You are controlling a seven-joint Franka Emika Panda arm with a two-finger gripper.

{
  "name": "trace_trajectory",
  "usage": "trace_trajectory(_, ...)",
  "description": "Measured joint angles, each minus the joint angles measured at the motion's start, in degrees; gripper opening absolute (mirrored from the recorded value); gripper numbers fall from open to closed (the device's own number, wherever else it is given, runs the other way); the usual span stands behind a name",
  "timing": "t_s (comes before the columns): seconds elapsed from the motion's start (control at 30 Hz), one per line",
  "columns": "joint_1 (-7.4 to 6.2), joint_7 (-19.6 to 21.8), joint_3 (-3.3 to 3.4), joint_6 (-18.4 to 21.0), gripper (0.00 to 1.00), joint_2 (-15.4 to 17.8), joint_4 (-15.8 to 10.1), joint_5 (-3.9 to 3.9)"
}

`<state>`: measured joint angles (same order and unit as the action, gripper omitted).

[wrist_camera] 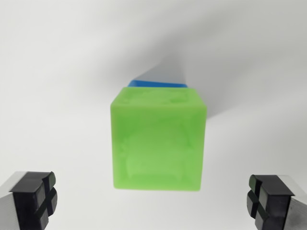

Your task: Stack cube

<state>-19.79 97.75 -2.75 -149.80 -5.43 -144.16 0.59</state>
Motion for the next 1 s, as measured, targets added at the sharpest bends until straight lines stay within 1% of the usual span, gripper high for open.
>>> trace_trajectory(0.37, -0.03, -0.32, -0.02, 6.95, 1.00, 6.23, 0.71, -0.50)
trace_trajectory(0.53, -0.04, -0.45, -0.02, 10.71, 1.00, 9.16, 1.61, -0.69)
trace_trajectory(1.0, -0.05, -0.68, -0.02, 19.66, 1.00, 14.92, 4.82, -0.99)
